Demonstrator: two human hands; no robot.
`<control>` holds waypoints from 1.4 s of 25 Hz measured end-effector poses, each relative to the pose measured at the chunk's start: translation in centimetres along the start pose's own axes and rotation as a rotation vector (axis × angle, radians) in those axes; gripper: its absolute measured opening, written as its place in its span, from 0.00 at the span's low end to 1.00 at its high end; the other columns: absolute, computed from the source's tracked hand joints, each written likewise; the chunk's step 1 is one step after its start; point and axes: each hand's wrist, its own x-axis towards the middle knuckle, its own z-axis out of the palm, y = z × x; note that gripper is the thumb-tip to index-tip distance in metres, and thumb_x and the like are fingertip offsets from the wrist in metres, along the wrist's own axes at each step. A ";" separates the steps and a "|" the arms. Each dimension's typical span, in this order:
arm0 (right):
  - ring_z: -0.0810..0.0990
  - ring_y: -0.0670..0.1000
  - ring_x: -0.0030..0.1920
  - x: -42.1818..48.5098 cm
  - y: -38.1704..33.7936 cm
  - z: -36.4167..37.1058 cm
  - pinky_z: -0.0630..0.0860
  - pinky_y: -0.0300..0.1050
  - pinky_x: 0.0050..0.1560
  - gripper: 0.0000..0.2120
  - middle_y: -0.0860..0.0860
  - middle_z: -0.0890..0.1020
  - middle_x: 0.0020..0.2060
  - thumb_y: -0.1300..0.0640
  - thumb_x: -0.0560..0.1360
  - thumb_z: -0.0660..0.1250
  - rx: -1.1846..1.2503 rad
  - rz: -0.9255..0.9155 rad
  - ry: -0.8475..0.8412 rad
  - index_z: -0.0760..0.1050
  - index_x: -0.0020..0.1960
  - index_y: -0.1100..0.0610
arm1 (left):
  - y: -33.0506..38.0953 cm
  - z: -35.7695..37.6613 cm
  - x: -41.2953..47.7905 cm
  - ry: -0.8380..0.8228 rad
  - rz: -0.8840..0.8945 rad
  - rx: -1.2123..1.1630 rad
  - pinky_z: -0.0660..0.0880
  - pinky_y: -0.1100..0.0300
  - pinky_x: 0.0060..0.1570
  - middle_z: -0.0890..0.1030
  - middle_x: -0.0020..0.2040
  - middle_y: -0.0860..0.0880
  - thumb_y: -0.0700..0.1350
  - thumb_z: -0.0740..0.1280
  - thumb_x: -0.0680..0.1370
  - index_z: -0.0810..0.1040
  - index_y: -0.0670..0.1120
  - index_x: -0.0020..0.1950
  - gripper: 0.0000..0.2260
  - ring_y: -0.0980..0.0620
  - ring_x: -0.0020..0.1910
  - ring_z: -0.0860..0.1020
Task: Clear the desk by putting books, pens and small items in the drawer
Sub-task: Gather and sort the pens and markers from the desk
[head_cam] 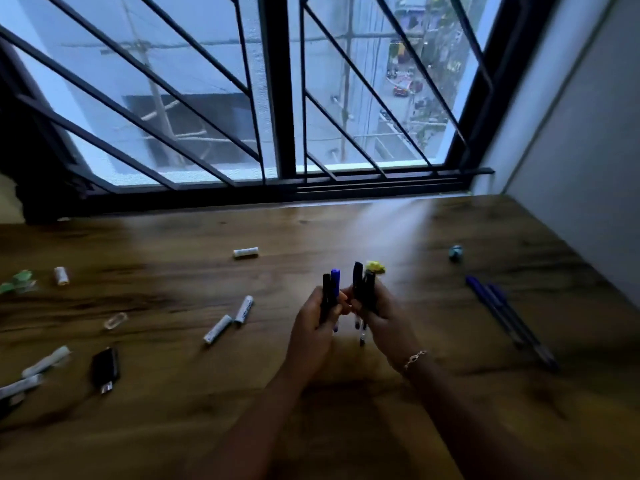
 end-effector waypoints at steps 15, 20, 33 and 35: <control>0.79 0.49 0.34 -2.4 2.2 -6.5 0.78 0.38 0.32 0.04 0.53 0.78 0.36 0.67 0.75 0.62 -0.055 0.371 0.056 0.73 0.48 0.60 | 1.0 7.4 -1.1 0.050 -0.408 0.042 0.79 0.46 0.48 0.82 0.44 0.44 0.39 0.66 0.77 0.80 0.42 0.51 0.05 0.46 0.44 0.81; 0.81 0.58 0.46 -2.0 4.4 -9.6 0.78 0.51 0.50 0.02 0.60 0.82 0.43 0.61 0.71 0.70 -0.464 0.480 0.150 0.78 0.44 0.58 | 0.5 10.2 -0.2 0.084 -0.467 0.345 0.77 0.56 0.47 0.83 0.45 0.44 0.42 0.72 0.72 0.81 0.41 0.47 0.06 0.46 0.46 0.81; 0.78 0.53 0.45 -2.5 5.3 -9.5 0.78 0.51 0.49 0.06 0.54 0.80 0.43 0.54 0.72 0.68 -0.789 0.360 0.237 0.75 0.47 0.56 | 0.8 9.9 -0.6 0.137 -0.256 1.042 0.73 0.59 0.37 0.81 0.45 0.47 0.59 0.61 0.77 0.78 0.46 0.48 0.17 0.50 0.42 0.79; 0.77 0.53 0.45 -2.6 5.1 -9.5 0.77 0.49 0.48 0.07 0.55 0.79 0.44 0.53 0.73 0.67 -0.833 0.325 0.239 0.74 0.47 0.56 | 0.7 9.8 -0.6 0.143 -0.201 1.055 0.70 0.60 0.37 0.81 0.47 0.47 0.57 0.60 0.78 0.77 0.45 0.50 0.16 0.51 0.44 0.78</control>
